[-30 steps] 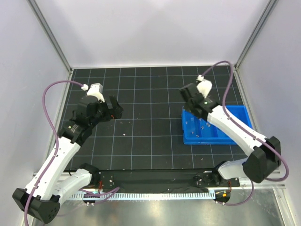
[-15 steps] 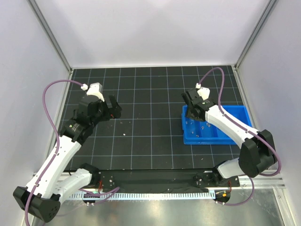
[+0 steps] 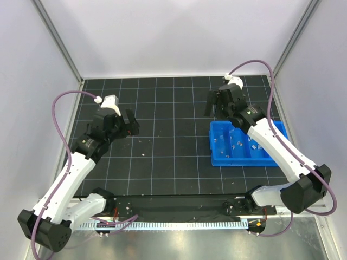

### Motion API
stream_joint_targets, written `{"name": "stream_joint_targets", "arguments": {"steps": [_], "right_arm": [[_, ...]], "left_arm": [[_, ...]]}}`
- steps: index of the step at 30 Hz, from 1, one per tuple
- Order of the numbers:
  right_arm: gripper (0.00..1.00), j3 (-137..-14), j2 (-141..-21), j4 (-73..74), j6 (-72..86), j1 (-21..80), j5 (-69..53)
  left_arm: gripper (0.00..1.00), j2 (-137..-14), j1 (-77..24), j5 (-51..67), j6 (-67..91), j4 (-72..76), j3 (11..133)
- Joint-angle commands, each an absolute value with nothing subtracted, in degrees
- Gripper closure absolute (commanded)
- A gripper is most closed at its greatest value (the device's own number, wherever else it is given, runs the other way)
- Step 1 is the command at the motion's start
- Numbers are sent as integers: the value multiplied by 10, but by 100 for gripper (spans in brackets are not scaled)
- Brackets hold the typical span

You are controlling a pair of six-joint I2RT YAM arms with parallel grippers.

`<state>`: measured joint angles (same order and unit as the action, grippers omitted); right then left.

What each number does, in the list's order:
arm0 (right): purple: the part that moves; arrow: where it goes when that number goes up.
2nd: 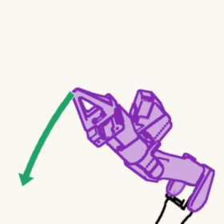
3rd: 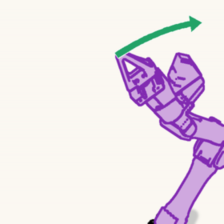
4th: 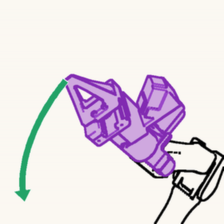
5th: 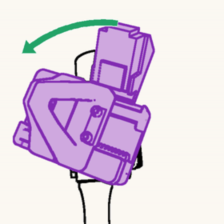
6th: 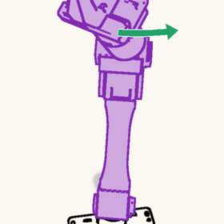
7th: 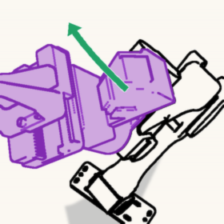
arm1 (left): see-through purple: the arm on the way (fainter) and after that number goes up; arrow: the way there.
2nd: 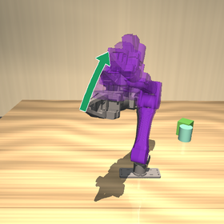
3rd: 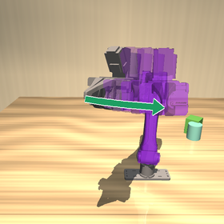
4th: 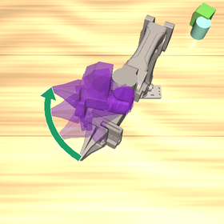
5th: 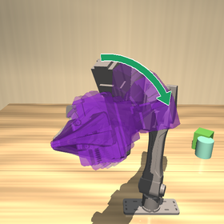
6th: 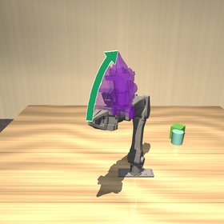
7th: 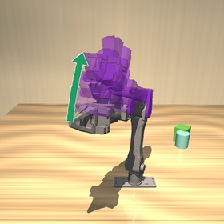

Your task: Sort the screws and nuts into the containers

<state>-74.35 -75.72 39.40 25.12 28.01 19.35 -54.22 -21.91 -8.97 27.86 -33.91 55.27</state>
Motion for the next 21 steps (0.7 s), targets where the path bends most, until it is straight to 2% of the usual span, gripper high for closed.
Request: {"name": "stream_joint_targets", "arguments": {"steps": [1, 6, 10, 15, 21], "right_arm": [[0, -759, -751, 310, 223, 280, 132], [1, -814, -771, 294, 208, 280, 115], [0, -831, -750, 319, 167, 279, 150], [1, -752, -664, 271, 139, 280, 155], [0, -579, -550, 169, 143, 280, 101]], "left_arm": [[0, -543, -206, -98, 279, -331, 570], [0, -544, -183, -92, 293, -334, 596], [0, -525, -183, -110, 290, -382, 632], [0, -440, -183, -149, 294, -400, 605], [0, -350, -183, -158, 312, -389, 528]]}}
